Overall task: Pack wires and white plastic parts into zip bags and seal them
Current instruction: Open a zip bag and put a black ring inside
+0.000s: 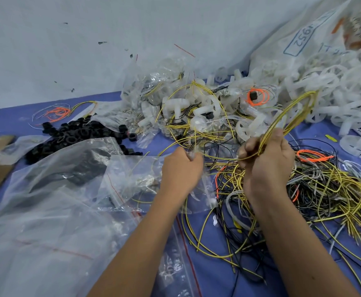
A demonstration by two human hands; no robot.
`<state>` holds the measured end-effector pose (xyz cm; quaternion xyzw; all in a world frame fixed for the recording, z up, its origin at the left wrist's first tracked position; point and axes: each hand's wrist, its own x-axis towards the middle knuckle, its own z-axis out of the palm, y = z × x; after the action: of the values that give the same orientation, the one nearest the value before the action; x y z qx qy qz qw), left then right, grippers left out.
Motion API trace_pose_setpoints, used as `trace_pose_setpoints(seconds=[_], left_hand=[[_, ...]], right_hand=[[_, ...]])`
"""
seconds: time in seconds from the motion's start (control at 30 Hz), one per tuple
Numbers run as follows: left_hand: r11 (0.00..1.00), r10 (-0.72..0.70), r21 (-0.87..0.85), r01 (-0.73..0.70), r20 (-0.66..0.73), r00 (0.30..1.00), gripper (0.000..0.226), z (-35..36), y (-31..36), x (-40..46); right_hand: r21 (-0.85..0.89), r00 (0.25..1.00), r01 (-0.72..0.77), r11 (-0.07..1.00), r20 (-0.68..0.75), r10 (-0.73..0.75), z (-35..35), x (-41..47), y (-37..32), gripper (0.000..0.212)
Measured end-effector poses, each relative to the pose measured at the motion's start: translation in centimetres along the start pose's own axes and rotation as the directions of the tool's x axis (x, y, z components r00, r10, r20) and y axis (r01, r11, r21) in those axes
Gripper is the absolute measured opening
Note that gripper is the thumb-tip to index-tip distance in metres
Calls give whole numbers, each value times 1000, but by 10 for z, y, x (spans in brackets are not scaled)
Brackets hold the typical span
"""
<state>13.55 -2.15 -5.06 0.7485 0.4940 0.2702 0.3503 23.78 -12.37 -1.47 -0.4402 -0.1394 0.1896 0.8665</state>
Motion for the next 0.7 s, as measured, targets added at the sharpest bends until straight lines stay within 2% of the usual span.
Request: trace_pose_setpoints(seconds=[0.1, 0.2, 0.23, 0.3, 0.37, 0.4, 0.43, 0.47, 0.5, 0.53, 0.57, 0.6, 0.7], left_hand=[[984, 23, 175, -27, 21, 1000, 48, 5, 1, -2], [974, 68, 216, -69, 14, 998, 20, 1, -2, 0], [986, 50, 158, -54, 31, 998, 12, -3, -4, 3], [998, -29, -48, 35, 125, 992, 13, -14, -5, 6], [969, -80, -209, 133, 245, 966, 19, -29, -5, 8], [955, -81, -250, 158, 294, 952, 21, -37, -5, 9], [942, -72, -288, 174, 334, 940, 23, -45, -3, 10], [929, -62, -320, 187, 363, 930, 25, -53, -2, 10], [923, -55, -334, 190, 374, 926, 27, -61, -1, 12], [929, -44, -325, 175, 374, 927, 29, -67, -1, 13], [942, -32, -300, 150, 364, 931, 31, -72, -1, 14], [956, -25, -267, 123, 346, 938, 30, -76, 0, 15], [985, -25, -163, 62, 221, 975, 14, -79, 4, 17]], right_hand=[[-2, 984, -134, 991, 122, 133, 2, -4, 0, 41], [13, 923, -291, 957, 268, 277, 0, -3, -2, 39], [-2, 898, -327, 945, 311, 311, -1, -3, -2, 39], [-140, 870, -313, 939, 354, 343, -2, -4, 1, 38], [-381, 884, -162, 910, 355, 306, -1, -5, 8, 40], [-523, 893, -32, 852, 367, 259, 1, -6, 11, 40], [-666, 891, 136, 734, 406, 203, 3, -7, 12, 38], [-772, 868, 323, 547, 473, 155, 3, -6, 13, 35], [-819, 830, 481, 313, 540, 140, 2, -5, 14, 31], [-815, 802, 571, 97, 579, 148, 2, -5, 14, 27], [-812, 806, 582, -37, 571, 156, 3, -5, 13, 23], [-825, 828, 556, -99, 541, 145, 3, -4, 11, 20], [-867, 887, 462, -187, 449, 111, 5, -2, 0, 19]])
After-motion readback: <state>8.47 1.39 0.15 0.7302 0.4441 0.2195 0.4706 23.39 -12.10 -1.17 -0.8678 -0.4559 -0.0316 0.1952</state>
